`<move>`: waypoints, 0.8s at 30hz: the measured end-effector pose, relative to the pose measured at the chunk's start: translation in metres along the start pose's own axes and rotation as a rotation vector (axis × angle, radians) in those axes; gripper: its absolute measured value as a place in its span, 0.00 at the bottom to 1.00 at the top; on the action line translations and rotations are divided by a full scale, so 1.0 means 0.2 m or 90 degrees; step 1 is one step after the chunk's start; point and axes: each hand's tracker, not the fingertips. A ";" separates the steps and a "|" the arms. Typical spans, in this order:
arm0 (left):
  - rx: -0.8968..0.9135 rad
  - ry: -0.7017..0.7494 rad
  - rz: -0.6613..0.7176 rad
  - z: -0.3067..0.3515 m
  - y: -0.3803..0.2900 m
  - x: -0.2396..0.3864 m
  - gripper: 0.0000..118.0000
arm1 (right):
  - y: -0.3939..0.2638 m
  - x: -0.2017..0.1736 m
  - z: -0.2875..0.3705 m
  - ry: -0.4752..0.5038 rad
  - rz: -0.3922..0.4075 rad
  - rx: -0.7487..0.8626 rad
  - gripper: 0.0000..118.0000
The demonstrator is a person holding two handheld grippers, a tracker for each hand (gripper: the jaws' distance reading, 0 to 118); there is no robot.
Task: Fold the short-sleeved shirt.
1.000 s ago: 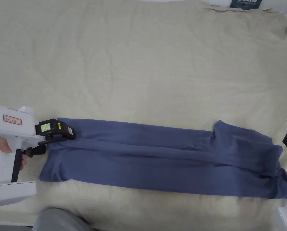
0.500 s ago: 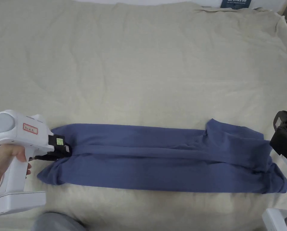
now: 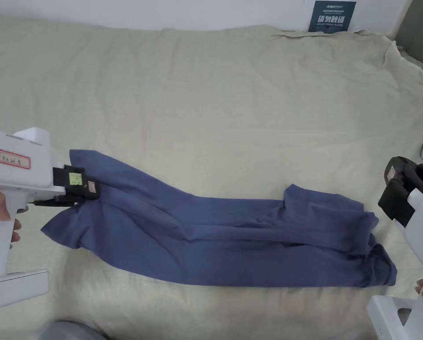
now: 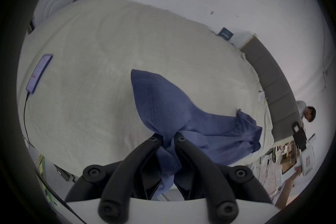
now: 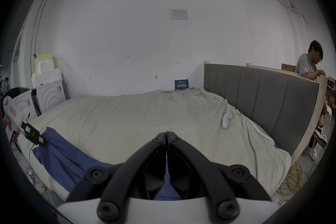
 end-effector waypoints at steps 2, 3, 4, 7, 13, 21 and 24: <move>-0.003 -0.018 -0.006 0.01 0.01 0.11 0.06 | 0.00 0.02 0.01 0.000 -0.005 0.005 0.00; -0.007 -0.033 -0.015 0.05 -0.05 0.29 0.06 | 0.00 0.03 0.02 -0.001 -0.006 0.007 0.00; -0.012 -0.050 -0.029 0.04 -0.06 0.38 0.06 | 0.00 0.04 0.03 0.000 -0.008 0.009 0.00; -0.036 -0.077 -0.067 -0.08 -0.04 0.53 0.06 | 0.01 0.08 0.06 -0.005 -0.011 0.016 0.00; -0.095 -0.121 -0.097 -0.41 -0.13 0.91 0.06 | 0.01 0.18 0.13 -0.029 -0.026 0.029 0.00; -0.156 -0.075 -0.099 -0.87 -0.35 1.32 0.08 | 0.00 0.29 0.19 -0.061 -0.033 0.029 0.00; -0.188 -0.065 -0.121 -0.98 -0.38 1.36 0.44 | 0.00 0.31 0.20 -0.067 -0.038 0.029 0.00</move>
